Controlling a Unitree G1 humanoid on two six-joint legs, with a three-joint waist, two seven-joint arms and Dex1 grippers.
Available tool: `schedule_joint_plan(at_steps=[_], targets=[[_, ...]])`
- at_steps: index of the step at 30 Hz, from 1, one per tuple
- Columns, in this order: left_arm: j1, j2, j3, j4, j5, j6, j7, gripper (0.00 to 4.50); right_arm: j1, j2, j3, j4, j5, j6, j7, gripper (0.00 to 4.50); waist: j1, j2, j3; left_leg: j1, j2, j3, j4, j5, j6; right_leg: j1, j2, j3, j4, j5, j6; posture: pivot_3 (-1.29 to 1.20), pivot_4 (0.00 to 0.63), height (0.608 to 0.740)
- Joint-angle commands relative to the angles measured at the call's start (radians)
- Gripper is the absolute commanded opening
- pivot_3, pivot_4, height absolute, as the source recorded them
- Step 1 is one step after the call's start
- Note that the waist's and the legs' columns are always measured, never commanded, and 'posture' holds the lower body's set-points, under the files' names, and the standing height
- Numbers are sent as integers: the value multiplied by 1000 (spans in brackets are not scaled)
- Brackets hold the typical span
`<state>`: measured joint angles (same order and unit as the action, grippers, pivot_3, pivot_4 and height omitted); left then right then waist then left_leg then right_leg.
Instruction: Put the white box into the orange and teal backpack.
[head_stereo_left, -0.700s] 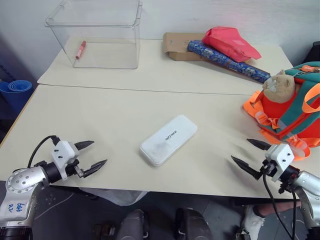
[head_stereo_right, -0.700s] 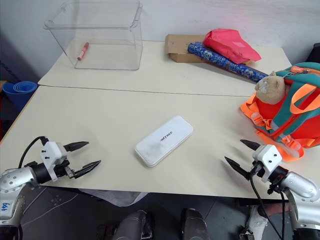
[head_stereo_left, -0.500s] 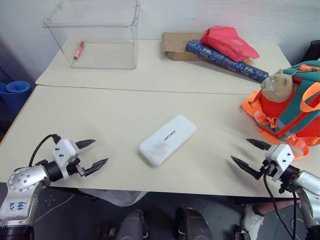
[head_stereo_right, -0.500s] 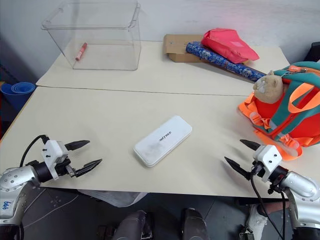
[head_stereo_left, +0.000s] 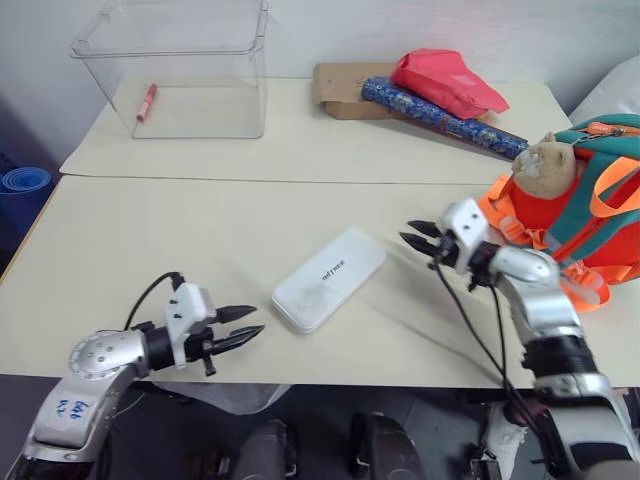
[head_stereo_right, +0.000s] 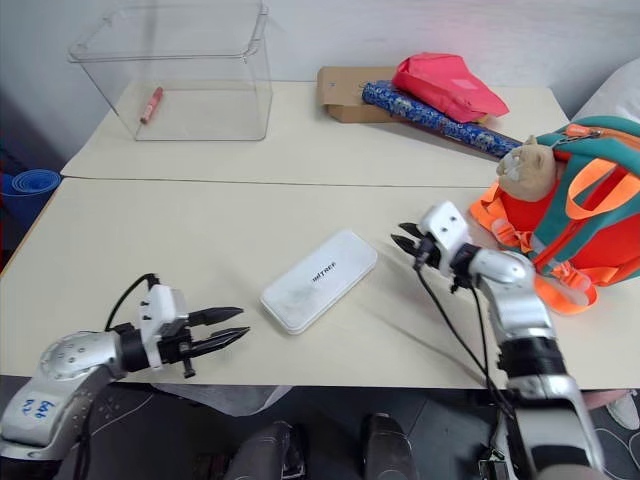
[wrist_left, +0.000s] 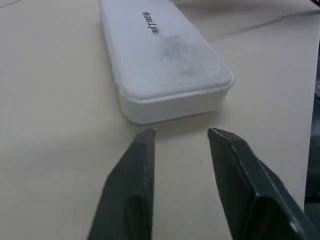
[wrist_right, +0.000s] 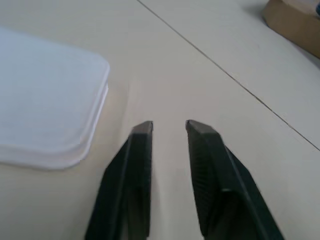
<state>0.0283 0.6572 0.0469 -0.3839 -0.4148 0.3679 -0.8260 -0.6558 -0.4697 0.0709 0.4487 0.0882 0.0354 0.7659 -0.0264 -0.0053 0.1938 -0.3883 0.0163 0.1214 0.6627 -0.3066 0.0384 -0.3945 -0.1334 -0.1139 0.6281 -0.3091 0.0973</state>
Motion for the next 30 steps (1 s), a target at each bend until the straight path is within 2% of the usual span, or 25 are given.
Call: schedule_joint_plan(at_steps=[1,2,9,18,28,30], targets=[[-42,-18,-52,-15,61,8,51,254,-43,31,7,67,-31,-35,-41,0,1,0,0,-1,0,0,0,1,1,0,0,0,1,0,0,0,150,740],[-53,-22,-64,-9,74,11,60,31,-56,42,9,86,-35,-42,-44,0,0,0,0,-1,-1,0,0,1,1,1,0,0,0,0,0,0,150,740],[-90,-36,-92,16,90,20,59,12,-64,51,40,87,2,21,115,0,-3,0,0,-2,-1,0,1,2,3,1,0,0,0,1,2,0,150,740],[-190,-99,-118,109,139,-43,71,12,141,-90,32,-258,96,203,300,0,6,0,0,-2,-1,-1,2,2,3,2,-1,-1,0,1,2,0,150,740],[-280,-130,-140,210,155,-43,11,12,399,-192,-82,-590,148,414,208,0,13,0,0,-1,-1,0,1,1,3,2,-1,-1,-1,1,2,0,150,740],[-287,-113,-110,232,135,-9,-3,386,438,-214,-103,-631,159,442,211,0,19,0,0,-1,-1,0,1,1,3,2,-1,-1,-1,1,2,0,150,740]])
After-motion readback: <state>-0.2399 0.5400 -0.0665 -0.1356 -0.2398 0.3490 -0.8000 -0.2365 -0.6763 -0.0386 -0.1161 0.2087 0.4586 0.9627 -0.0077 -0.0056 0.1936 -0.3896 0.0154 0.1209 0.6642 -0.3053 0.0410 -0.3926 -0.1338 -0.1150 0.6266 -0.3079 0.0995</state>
